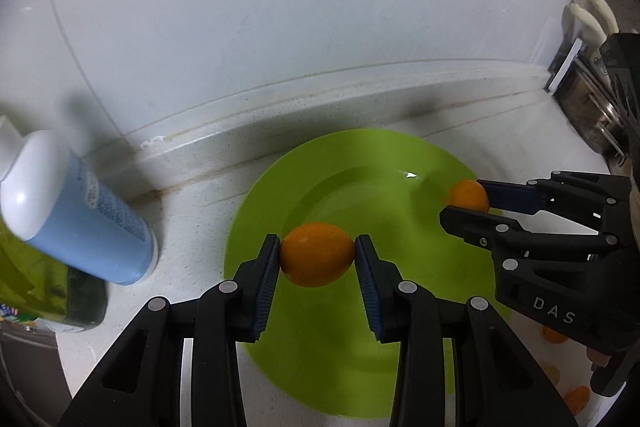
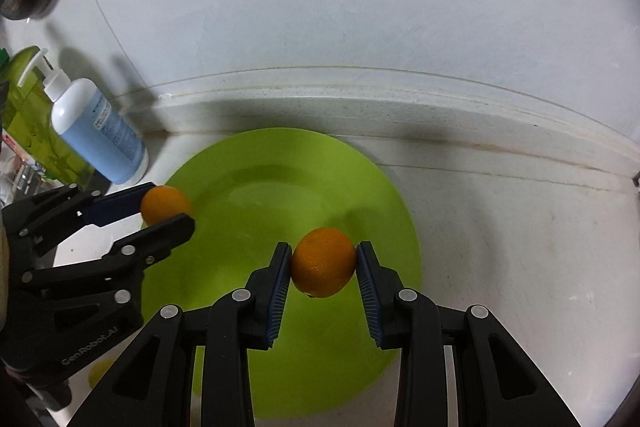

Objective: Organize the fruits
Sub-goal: 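Lower both tangerines onto the green plate and open both tools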

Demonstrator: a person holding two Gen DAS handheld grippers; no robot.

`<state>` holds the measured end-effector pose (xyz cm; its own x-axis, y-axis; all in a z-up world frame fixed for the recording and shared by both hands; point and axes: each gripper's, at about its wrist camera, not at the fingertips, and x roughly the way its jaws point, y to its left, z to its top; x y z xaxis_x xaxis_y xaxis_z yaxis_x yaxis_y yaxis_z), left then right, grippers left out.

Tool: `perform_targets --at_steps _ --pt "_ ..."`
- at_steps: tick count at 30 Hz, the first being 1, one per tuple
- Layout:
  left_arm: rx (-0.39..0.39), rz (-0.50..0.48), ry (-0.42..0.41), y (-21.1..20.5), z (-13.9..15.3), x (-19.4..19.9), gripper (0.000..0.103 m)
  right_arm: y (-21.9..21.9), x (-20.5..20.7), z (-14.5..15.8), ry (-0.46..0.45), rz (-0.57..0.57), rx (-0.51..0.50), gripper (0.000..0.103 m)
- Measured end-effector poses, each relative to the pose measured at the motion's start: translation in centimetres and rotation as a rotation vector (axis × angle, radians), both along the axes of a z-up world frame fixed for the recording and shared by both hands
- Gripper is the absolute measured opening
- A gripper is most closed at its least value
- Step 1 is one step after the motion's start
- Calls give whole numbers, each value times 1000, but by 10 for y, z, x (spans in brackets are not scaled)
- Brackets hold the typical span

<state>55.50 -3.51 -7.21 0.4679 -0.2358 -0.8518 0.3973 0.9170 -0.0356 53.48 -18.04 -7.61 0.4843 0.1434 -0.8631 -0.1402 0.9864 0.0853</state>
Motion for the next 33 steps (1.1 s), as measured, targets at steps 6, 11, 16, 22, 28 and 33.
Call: perform_targets --at_steps 6,11,16,22,28,33 --pt "7 -7 35 -4 -10 10 38 4 13 -11 31 -3 5 34" --pt "12 -11 52 -8 -15 15 38 4 18 -18 47 -5 8 34" --pt "20 -14 74 -11 -24 19 38 8 22 -22 54 -1 10 34" --pt "25 -12 82 -15 -30 22 38 9 24 -25 61 5 9 34" --pt "31 -8 78 -18 -31 24 40 9 27 -29 70 1 14 34" --pt "38 0 54 -20 -25 21 53 11 27 -30 63 5 14 35"
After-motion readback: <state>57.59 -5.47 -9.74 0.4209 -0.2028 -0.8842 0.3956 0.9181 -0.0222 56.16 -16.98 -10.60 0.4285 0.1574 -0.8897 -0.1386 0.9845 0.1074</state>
